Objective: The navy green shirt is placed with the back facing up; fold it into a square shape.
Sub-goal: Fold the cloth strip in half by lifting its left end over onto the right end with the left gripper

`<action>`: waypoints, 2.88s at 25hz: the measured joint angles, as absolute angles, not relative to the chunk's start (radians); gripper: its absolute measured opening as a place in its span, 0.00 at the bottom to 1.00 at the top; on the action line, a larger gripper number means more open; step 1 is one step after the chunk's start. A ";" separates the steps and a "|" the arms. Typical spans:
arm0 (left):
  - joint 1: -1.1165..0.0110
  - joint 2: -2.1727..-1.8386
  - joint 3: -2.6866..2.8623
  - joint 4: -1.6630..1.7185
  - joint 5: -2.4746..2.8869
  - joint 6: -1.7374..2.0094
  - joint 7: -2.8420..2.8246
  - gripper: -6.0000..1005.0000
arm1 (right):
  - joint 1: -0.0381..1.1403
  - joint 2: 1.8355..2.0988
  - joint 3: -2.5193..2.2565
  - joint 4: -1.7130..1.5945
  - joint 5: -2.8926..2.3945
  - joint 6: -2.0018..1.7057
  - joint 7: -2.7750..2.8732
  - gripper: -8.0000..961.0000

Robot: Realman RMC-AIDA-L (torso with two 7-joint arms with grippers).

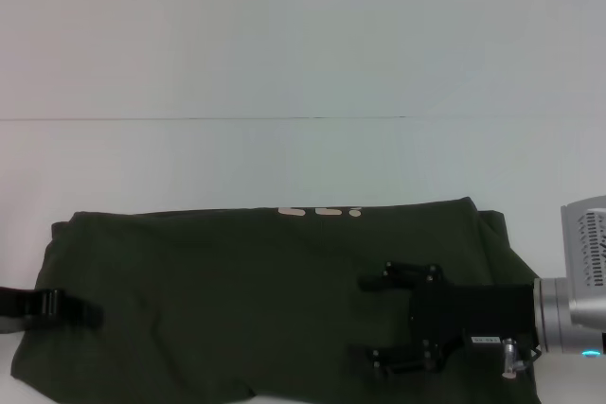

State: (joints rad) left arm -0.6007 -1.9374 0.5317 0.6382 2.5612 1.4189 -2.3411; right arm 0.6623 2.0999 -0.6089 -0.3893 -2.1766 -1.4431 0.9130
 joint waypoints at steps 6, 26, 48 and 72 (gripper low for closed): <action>-0.603 -1.931 0.529 0.639 2.557 1.421 -2.355 0.26 | 0.660 2.099 -0.609 -0.390 -2.177 -1.445 0.919 0.94; -0.588 -1.857 0.529 0.659 2.573 1.438 -2.378 0.13 | 0.658 2.098 -0.609 -0.391 -2.172 -1.455 0.919 0.94; -0.625 -1.823 0.448 0.797 2.614 1.678 -2.480 0.12 | 0.644 2.098 -0.596 -0.396 -2.171 -1.459 0.913 0.94; -0.766 -2.120 0.460 0.713 2.356 1.712 -2.664 0.12 | 0.589 2.095 -0.595 -0.400 -2.131 -1.459 0.908 0.94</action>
State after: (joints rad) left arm -0.7665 -2.1197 0.4603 0.7131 2.3559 1.7118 -2.6635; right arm 0.5891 2.0953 -0.5953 -0.4004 -2.1305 -1.4589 0.9081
